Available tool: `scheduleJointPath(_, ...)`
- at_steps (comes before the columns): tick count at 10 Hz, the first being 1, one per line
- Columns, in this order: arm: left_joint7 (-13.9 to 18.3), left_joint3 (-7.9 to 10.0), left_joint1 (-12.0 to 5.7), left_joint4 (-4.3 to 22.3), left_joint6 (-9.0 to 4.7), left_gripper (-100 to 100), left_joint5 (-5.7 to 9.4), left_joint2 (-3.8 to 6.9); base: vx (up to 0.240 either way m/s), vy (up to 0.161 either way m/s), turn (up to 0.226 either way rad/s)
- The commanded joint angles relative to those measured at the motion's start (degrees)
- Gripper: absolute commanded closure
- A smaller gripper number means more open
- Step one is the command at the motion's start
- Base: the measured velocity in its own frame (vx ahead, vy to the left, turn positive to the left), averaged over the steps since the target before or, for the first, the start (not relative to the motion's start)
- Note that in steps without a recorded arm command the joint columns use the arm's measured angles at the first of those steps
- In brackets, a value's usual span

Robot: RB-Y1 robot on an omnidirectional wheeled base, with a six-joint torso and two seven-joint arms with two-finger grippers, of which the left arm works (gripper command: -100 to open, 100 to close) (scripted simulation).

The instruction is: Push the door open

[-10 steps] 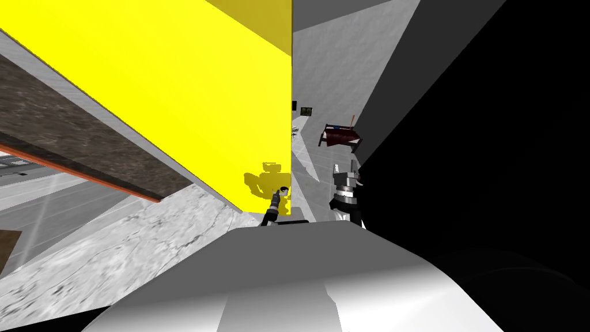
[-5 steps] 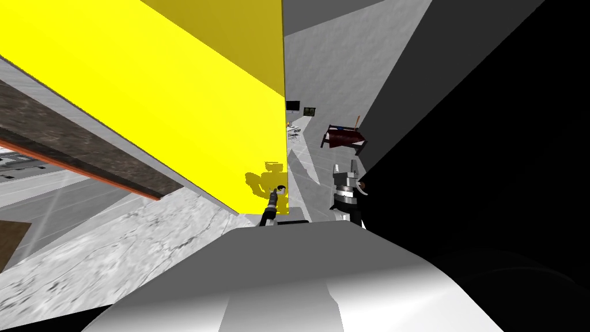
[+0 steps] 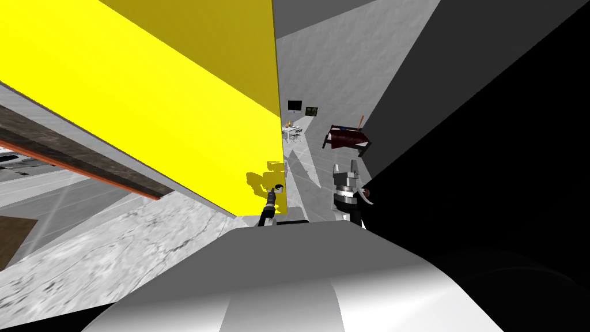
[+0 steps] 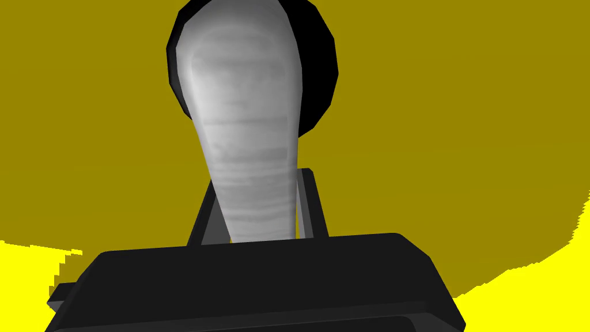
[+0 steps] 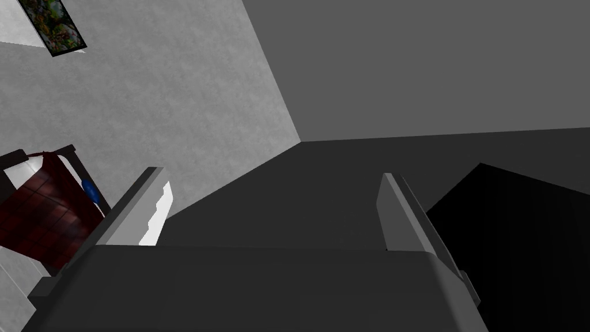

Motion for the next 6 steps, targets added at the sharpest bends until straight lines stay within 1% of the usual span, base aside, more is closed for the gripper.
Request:
scheduleJointPath(1, -0.4, 1.02, -0.06, -0.3, -0.04, 100, 0.49, 0.66, 0.162, -0.097, 0.062)
scheduleJointPath(4, -1.0, 2.74, -0.23, -0.1, -0.24, 100, 1.43, 1.06, 0.174, -0.102, 0.060)
scheduleJointPath(6, -1.4, 3.96, -0.35, 0.0, -0.38, 100, 2.09, 0.88, 0.191, -0.111, 0.070)
